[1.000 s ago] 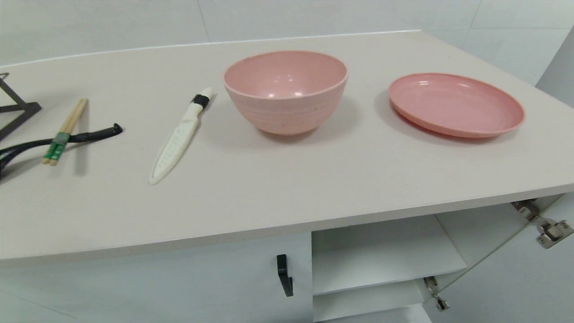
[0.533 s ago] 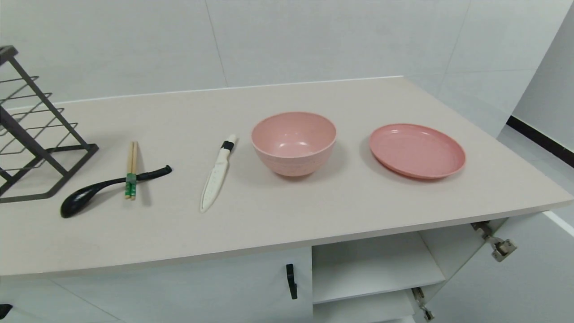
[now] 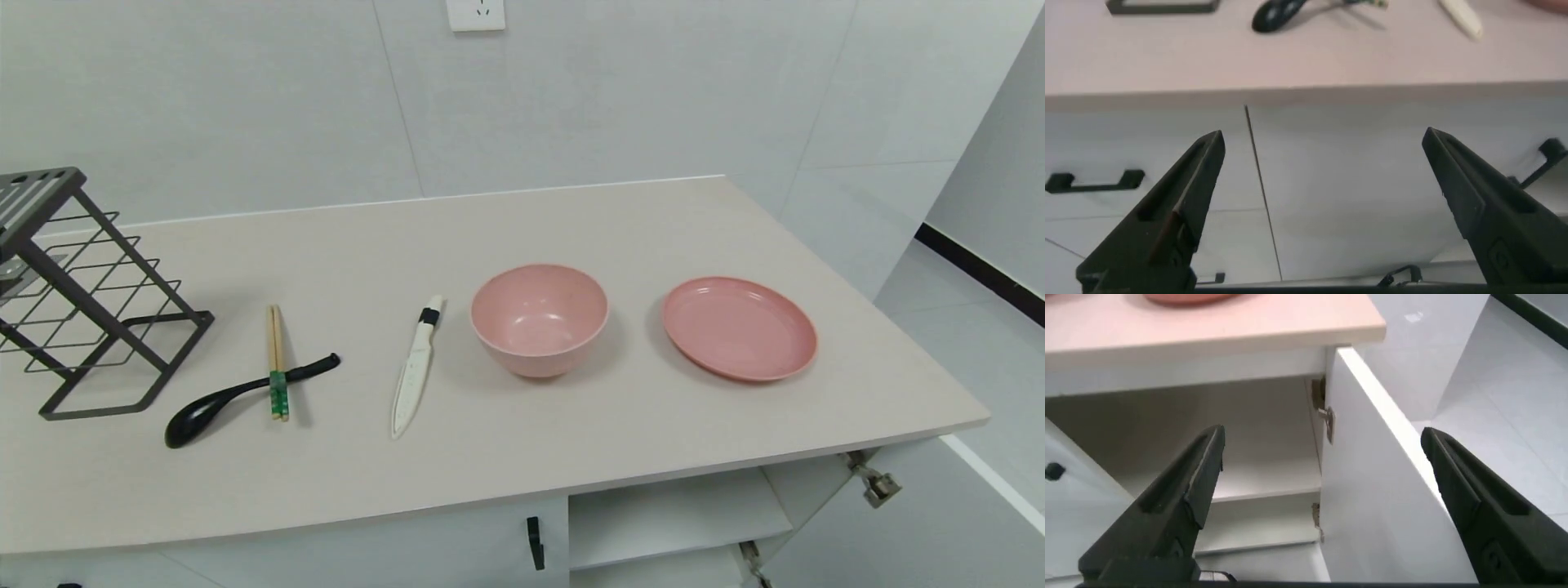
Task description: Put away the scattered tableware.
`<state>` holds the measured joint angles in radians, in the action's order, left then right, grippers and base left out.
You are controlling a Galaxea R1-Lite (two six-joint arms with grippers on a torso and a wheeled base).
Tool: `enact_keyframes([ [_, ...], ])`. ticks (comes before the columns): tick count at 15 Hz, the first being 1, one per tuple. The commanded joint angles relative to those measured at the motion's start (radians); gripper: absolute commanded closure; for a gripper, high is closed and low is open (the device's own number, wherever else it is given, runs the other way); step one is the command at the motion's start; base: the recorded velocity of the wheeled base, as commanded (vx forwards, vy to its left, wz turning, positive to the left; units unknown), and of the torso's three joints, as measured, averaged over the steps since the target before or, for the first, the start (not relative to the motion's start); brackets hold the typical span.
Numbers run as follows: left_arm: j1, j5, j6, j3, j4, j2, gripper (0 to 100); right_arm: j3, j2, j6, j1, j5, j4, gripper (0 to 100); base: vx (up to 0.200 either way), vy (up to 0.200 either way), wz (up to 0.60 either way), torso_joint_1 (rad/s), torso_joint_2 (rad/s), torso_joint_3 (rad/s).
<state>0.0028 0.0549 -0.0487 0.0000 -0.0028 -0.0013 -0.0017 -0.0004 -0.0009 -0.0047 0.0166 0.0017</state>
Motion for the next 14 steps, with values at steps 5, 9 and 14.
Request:
enact_keyframes([
  [5,0.0,0.0,0.0,0.0,0.0,0.001,0,0.0,0.0,-0.001,0.0,0.0,0.0,0,0.0,0.0,0.0,0.281,-0.53,-0.25],
  [9,0.0,0.0,0.0,0.0,0.0,0.001,0,0.0,0.0,0.001,0.0,-0.001,0.0,0,0.0,0.0,0.0,0.293,-0.56,-0.274],
  [14,0.0,0.002,0.0,0.0,-0.002,0.001,0,0.0,0.0,-0.007,0.0,0.005,0.0,0,0.0,0.0,0.0,0.291,-0.55,-0.27],
])
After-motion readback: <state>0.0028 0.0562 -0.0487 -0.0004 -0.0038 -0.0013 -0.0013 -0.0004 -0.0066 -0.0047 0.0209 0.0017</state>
